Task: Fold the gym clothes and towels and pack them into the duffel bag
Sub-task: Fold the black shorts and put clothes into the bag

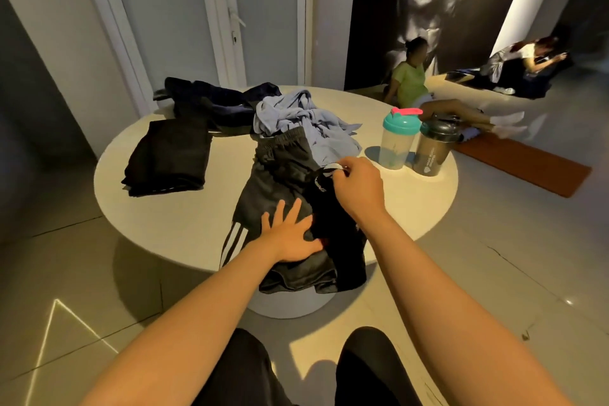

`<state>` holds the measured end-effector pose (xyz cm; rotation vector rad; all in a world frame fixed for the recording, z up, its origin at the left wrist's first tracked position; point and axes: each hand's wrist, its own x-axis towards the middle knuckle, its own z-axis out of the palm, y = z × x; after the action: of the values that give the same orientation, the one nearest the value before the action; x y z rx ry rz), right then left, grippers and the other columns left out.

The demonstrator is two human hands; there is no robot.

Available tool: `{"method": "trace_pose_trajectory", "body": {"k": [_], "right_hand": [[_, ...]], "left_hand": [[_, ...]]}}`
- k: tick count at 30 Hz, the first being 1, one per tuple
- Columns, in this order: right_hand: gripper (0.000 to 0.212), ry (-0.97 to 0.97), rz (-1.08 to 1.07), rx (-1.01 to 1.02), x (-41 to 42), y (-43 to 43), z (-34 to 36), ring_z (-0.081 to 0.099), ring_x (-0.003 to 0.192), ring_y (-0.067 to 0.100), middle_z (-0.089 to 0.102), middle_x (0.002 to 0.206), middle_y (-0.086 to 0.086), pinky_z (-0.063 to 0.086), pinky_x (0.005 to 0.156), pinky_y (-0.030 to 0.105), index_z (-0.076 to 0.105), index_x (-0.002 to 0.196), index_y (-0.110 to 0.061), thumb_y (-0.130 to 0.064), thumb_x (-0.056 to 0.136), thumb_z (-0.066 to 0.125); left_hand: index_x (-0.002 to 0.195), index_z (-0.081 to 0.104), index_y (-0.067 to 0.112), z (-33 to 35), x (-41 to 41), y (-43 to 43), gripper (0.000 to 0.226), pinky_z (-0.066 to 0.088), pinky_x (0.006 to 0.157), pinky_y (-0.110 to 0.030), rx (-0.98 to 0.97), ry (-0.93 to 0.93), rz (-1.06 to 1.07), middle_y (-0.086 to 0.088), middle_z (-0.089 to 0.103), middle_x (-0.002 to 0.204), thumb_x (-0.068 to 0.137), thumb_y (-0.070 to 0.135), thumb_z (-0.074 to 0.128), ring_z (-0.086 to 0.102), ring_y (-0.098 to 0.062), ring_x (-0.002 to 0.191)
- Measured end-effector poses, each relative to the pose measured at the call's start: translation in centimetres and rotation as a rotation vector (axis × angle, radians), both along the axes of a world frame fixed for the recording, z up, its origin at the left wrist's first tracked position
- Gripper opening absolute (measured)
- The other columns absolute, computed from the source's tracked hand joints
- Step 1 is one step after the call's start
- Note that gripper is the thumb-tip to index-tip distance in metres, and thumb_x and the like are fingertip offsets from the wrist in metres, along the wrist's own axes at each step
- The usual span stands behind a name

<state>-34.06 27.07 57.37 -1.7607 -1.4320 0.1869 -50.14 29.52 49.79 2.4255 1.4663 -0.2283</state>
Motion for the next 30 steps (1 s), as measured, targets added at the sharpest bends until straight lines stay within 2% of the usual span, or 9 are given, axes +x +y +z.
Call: {"method": "trace_pose_trajectory", "body": {"k": [2,6,10,14,18,21,24,27,30], "right_hand": [[0.022,0.071,0.094,0.008,-1.8,-0.1,0.4,0.063,0.092,0.028,0.071,0.1,0.007,0.049,0.075,0.035,0.074,0.096,-0.019,-0.019,0.089,0.054],[0.028,0.164,0.299,-0.08,-4.7,-0.6,0.9,0.064,0.108,0.018,0.071,0.12,0.001,0.048,0.089,0.029,0.072,0.12,-0.017,-0.023,0.095,0.062],[0.036,0.361,0.595,-0.352,-5.8,-1.5,-1.0,0.07,0.101,0.01,0.071,0.121,0.0,0.05,0.087,0.025,0.063,0.134,-0.021,-0.025,0.098,0.059],[0.035,-0.049,0.178,-0.207,-4.5,-1.1,-5.3,0.06,0.114,0.032,0.066,0.124,0.01,0.05,0.094,0.039,0.069,0.119,-0.019,-0.009,0.093,0.048],[0.052,-0.345,0.26,-0.592,-3.8,-1.5,-8.2,0.022,0.148,0.035,0.027,0.161,0.01,0.024,0.117,0.056,0.037,0.152,-0.031,-0.044,0.102,0.041],[0.052,-0.319,0.14,-0.619,-2.6,-1.6,-8.2,-0.006,0.153,0.034,0.001,0.167,0.007,0.0,0.117,0.067,0.023,0.157,-0.03,-0.044,0.107,0.028],[0.049,-0.424,-0.004,-0.471,-2.1,-1.9,-7.8,0.004,0.151,0.036,0.014,0.163,0.016,0.006,0.118,0.062,0.03,0.154,-0.026,-0.039,0.106,0.034],[0.054,-0.425,0.18,-0.345,-3.2,-1.9,-7.5,0.034,0.138,0.036,0.04,0.147,0.016,0.024,0.116,0.05,0.041,0.15,-0.025,-0.048,0.101,0.044],[0.072,-0.405,0.388,-0.577,-3.9,-2.0,-7.6,0.013,0.153,0.027,0.017,0.165,0.004,0.001,0.119,0.062,0.02,0.158,-0.037,-0.062,0.096,0.045]], "left_hand": [[0.158,0.006,0.045,-0.2,0.0,-0.1,0.078,-0.004,0.122,-0.059,-0.045,-0.134,-0.004,0.005,-0.011,0.168,0.093,0.065,0.044,-0.014,-0.03,0.154],[0.141,0.051,0.031,1.2,-2.8,0.0,0.059,0.045,0.104,-0.049,0.11,-0.519,0.147,0.003,0.049,0.148,0.082,0.04,0.045,0.049,-0.03,0.13],[0.154,0.031,0.03,0.3,-8.0,0.0,0.062,0.022,0.12,-0.046,0.093,-0.186,0.303,-0.002,0.023,0.164,0.096,0.04,0.052,0.023,-0.03,0.149],[0.158,0.016,0.04,-1.4,-10.9,0.4,0.071,-0.006,0.123,-0.051,0.112,-0.148,0.328,0.0,0.004,0.169,0.097,0.063,0.044,-0.001,-0.024,0.155],[0.155,0.023,0.047,-1.6,-12.4,0.4,0.058,-0.004,0.121,-0.056,0.234,-0.086,0.452,-0.002,0.005,0.169,0.1,0.048,0.042,-0.005,-0.028,0.154],[0.154,0.03,0.041,-1.3,-12.5,0.1,0.054,-0.002,0.122,-0.052,0.265,-0.173,0.561,-0.001,0.008,0.169,0.101,0.034,0.037,0.0,-0.027,0.154],[0.145,0.05,0.033,-1.1,-11.5,-0.2,0.044,0.02,0.12,-0.043,0.395,-0.427,0.357,0.001,0.036,0.159,0.101,0.031,0.046,0.027,-0.027,0.145],[0.132,0.063,0.028,-1.0,-9.9,-0.9,0.048,0.036,0.106,-0.037,0.257,-0.494,0.161,0.005,0.06,0.139,0.102,0.05,0.032,0.052,-0.023,0.128],[0.149,0.042,0.036,-1.2,-9.7,-0.9,0.062,0.014,0.121,-0.049,0.219,-0.252,0.201,0.009,0.039,0.156,0.097,0.066,0.025,0.031,-0.02,0.146]]}}
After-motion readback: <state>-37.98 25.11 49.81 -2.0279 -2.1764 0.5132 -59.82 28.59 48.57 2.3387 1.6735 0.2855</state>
